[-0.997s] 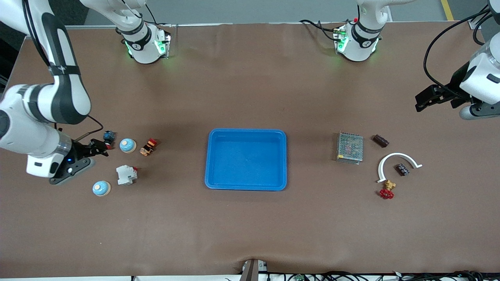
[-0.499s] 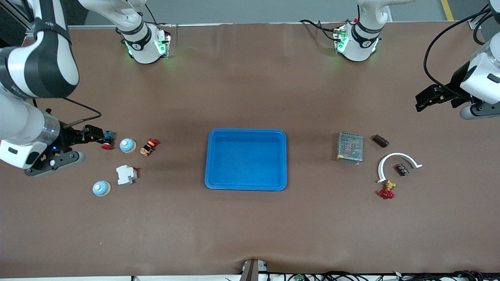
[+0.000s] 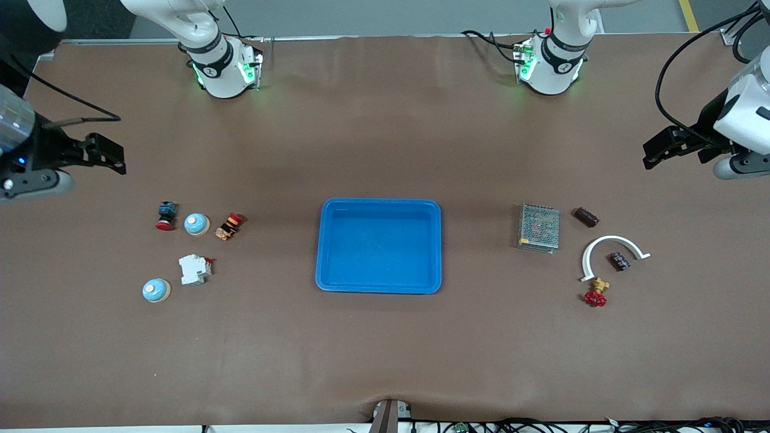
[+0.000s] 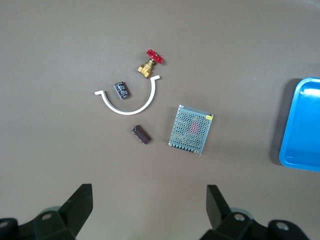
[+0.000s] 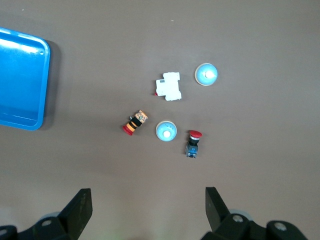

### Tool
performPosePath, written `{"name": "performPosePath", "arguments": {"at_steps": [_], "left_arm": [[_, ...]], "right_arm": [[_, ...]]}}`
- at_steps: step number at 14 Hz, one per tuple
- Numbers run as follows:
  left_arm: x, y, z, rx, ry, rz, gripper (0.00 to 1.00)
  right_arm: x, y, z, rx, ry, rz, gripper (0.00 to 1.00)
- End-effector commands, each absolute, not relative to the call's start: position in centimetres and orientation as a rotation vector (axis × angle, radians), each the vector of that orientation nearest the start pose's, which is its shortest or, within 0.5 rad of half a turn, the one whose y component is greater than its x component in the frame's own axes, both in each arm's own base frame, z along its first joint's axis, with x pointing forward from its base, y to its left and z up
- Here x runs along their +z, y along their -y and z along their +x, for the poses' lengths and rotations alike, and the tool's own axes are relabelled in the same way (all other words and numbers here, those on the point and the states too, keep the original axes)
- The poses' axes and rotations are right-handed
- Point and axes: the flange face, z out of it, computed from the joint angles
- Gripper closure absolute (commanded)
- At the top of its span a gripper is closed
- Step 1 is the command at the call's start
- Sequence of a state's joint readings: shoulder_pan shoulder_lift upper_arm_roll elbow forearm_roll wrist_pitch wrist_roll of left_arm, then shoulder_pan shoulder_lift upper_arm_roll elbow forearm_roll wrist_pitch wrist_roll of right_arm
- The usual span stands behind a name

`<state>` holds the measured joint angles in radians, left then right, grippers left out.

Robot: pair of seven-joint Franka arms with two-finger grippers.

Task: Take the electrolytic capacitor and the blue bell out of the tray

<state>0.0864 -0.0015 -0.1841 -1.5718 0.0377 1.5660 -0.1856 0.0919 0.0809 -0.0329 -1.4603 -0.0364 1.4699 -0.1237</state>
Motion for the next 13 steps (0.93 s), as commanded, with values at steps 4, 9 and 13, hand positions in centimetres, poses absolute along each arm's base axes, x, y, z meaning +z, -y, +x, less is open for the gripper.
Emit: {"name": "performPosePath", "arguments": {"at_steps": [4,9,13], "left_arm": [[63.1,4.8,54.4,0.003,0.127,-3.115,0.00],[63.2,5.0,54.6,-0.002,0.118,-3.115,0.00],[64.3,5.4,54.9,-0.038,0.111,-3.120,0.00]], "right_arm": [[60.3,1.9,52.0,-0.040,-0.027,-3.163,0.00],[63.3,3.2,54.0,-0.178,-0.109,-3.153,0.00],[62.8,3.7,55.4,-0.154,-0.112,-3.153,0.00]]}}
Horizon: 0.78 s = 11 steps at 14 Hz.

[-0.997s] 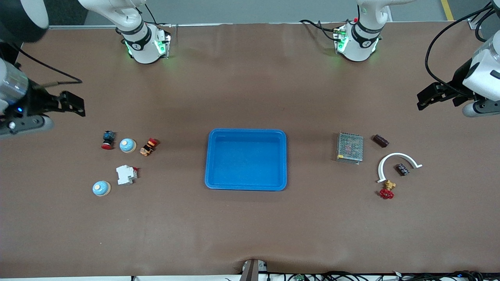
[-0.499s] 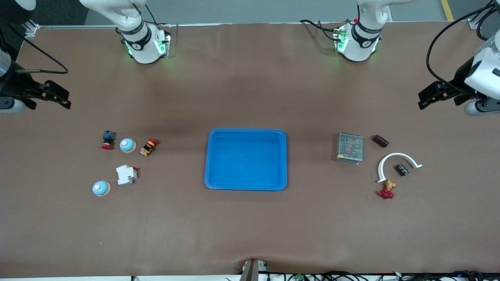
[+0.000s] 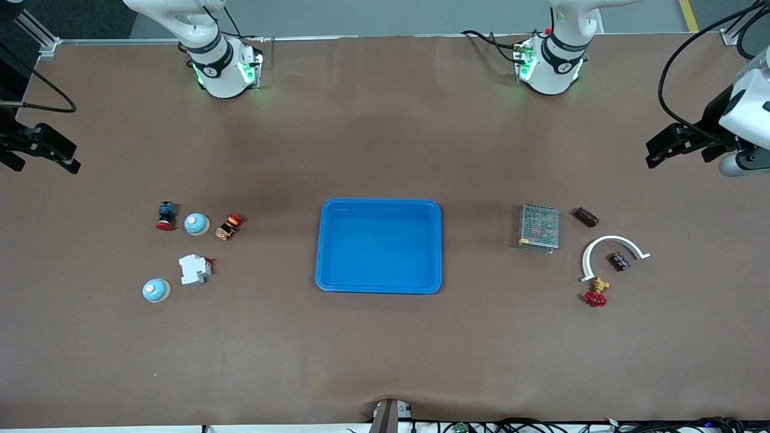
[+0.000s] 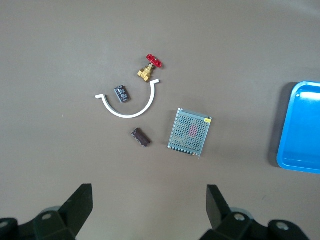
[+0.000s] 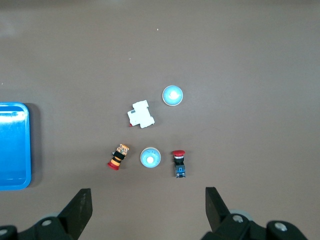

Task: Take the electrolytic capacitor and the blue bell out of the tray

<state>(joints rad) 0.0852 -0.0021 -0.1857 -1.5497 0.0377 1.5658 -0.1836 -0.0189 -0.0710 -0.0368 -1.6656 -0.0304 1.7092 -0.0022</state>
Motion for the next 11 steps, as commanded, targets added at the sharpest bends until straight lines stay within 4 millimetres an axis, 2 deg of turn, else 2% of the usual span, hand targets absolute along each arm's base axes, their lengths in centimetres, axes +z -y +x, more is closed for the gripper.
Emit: {"name": "performPosePath", "arguments": {"at_steps": [1,4,7,11], "left_arm": [[64.2,5.4,54.9,-0.035,0.113,-3.120,0.00],[64.7,5.5,54.7,-0.031,0.114,-3.120,0.00],[64.6,5.6,54.7,-0.012,0.112,-3.119,0.00],[64.4,5.6,54.7,0.002,0.124,-3.118,0.00]], "right_arm": [[62.9,3.1,55.5,-0.159,-0.107,-3.155,0.00],[63.1,3.8,55.7,-0.190,-0.109,-3.155,0.00],[63.3,3.6,56.0,-0.215,-0.098,-3.165,0.00],[62.8,4.3,58.1,-0.227,-0.111,-3.159,0.00]]}}
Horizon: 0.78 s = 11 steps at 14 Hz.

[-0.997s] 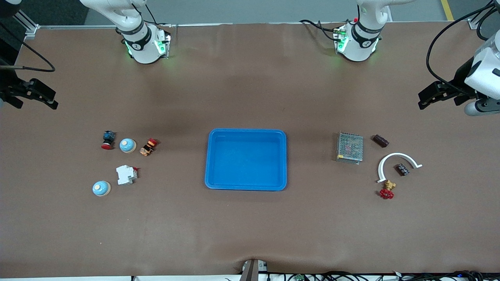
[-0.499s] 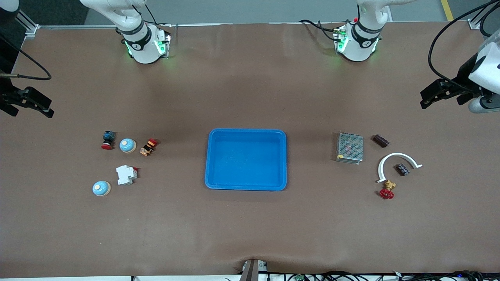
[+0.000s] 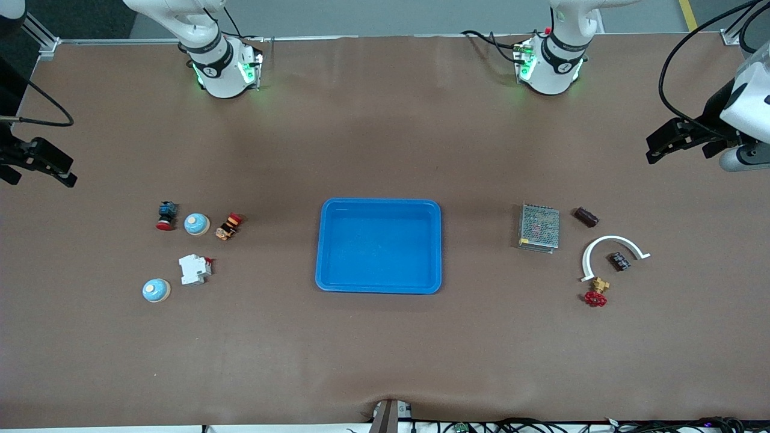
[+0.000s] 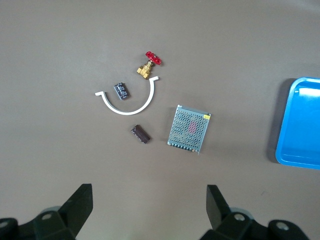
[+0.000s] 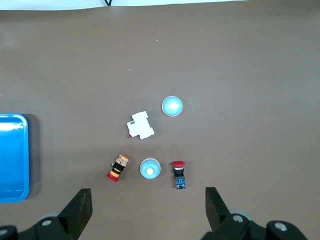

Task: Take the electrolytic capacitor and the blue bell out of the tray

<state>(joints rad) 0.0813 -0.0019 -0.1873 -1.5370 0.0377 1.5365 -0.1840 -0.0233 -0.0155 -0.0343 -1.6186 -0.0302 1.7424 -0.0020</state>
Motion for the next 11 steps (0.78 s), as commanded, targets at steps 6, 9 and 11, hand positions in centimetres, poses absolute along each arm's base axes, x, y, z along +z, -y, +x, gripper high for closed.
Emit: {"name": "performPosePath", "arguments": {"at_steps": [6,9,11], "left_arm": [[64.6,5.1,54.4,0.026,0.134,-3.116,0.00],[64.5,4.8,54.4,0.038,0.134,-3.115,0.00],[64.5,4.9,54.3,0.043,0.129,-3.113,0.00]], "right_arm": [[64.6,4.9,56.7,-0.110,-0.071,-3.161,0.00],[64.6,4.6,56.7,-0.108,-0.080,-3.159,0.00],[64.6,4.1,56.7,-0.101,-0.114,-3.156,0.00]]}}
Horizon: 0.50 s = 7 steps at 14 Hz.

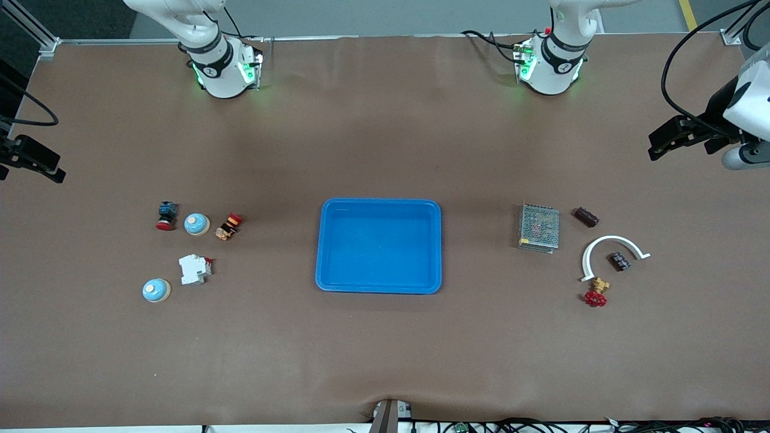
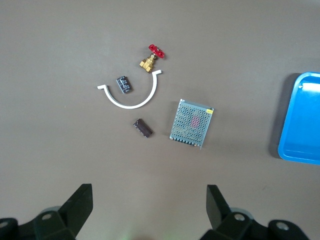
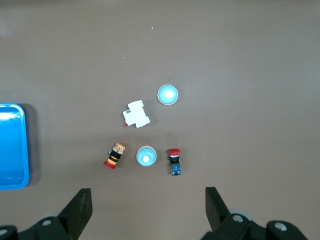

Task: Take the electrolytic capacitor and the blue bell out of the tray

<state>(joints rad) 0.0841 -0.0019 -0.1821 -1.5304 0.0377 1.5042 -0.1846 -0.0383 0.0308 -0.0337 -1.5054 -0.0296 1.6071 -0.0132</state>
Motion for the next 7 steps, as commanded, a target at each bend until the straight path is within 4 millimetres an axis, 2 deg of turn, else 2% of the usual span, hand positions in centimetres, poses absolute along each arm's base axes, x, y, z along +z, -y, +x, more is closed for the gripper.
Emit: {"name": "performPosePath", "arguments": {"at_steps": [1,7], "left_arm": [[64.51,4.78,54.31,0.046,0.131,-3.114,0.00],[64.52,4.79,54.26,0.045,0.158,-3.113,0.00]], "right_arm": [[64.58,3.98,56.74,-0.101,-0.119,-3.156,0.00],[64.62,3.88,56.65,-0.096,-0.117,-3.156,0.00]]}}
